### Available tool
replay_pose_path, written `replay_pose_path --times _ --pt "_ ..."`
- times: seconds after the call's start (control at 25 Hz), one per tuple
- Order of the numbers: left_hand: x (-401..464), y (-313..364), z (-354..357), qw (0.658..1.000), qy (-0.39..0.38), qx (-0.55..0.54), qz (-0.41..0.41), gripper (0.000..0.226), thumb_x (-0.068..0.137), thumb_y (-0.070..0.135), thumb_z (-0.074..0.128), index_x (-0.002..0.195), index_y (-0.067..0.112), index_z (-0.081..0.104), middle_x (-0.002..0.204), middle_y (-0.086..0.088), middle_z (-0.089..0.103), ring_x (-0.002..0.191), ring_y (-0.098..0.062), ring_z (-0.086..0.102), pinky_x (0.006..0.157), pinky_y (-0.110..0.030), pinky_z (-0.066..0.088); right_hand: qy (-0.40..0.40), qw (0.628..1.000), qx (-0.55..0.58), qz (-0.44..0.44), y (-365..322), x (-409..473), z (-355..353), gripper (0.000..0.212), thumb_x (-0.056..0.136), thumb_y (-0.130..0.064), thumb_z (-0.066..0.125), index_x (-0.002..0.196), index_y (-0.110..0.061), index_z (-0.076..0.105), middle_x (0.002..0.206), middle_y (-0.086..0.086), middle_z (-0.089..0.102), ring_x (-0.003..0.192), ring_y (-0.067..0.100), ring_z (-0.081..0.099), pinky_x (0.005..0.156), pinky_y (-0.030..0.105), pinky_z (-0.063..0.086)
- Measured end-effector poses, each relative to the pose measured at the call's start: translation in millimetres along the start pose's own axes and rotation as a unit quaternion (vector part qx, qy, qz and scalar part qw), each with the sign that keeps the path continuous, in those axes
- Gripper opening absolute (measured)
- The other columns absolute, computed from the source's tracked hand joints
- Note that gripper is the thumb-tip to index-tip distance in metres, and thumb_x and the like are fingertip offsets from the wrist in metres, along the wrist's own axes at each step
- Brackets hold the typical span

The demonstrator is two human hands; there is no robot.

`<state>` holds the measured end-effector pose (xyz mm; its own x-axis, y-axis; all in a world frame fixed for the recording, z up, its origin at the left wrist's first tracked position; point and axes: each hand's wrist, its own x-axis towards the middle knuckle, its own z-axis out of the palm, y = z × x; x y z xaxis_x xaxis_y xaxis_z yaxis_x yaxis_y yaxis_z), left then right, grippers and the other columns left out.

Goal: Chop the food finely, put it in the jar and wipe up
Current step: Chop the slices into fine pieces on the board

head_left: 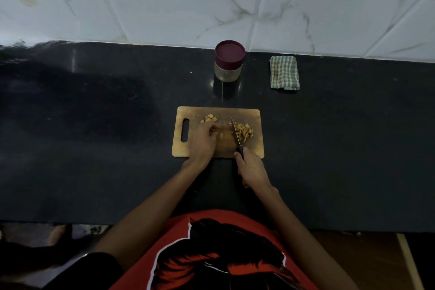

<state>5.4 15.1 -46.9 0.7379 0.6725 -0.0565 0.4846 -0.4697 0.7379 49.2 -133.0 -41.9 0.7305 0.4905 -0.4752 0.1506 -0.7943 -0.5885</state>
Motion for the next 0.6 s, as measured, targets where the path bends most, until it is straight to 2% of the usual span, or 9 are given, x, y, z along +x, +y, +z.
replay_pose_path --times 0.16,0.36,0.6 --pt "-1.4 -17.4 -17.6 0.997 0.058 -0.032 -0.029 0.025 0.090 0.003 0.053 0.107 0.014 0.066 0.102 0.000 0.064 0.086 -0.009 0.062 0.071 -0.019 0.049 0.000 1.000 -0.003 -0.001 0.8 2.5 0.9 0.023 0.103 -0.038 0.038 0.103 -0.018 0.050 0.094 0.007 0.061 0.086 0.029 0.066 0.074 0.054 0.057" --pt "-4.1 -27.5 -22.5 1.000 -0.002 0.009 -0.012 0.013 0.088 0.019 0.064 0.099 0.020 0.071 0.102 0.005 0.061 0.089 -0.006 0.056 0.077 -0.019 0.042 0.007 1.000 0.000 -0.004 1.8 3.2 1.9 0.023 0.103 -0.037 0.039 0.100 -0.017 0.050 0.093 0.008 0.062 0.083 0.030 0.065 0.074 0.054 0.056" --pt "-2.8 -23.8 -18.3 0.999 0.006 0.049 -0.003 0.016 0.089 0.018 0.062 0.102 0.017 0.071 0.110 -0.001 0.060 0.096 -0.014 0.057 0.080 -0.023 0.043 0.006 1.000 0.008 -0.006 3.2 3.8 2.4 0.023 0.103 -0.036 0.039 0.103 -0.016 0.051 0.096 0.009 0.062 0.087 0.029 0.065 0.077 0.053 0.055"
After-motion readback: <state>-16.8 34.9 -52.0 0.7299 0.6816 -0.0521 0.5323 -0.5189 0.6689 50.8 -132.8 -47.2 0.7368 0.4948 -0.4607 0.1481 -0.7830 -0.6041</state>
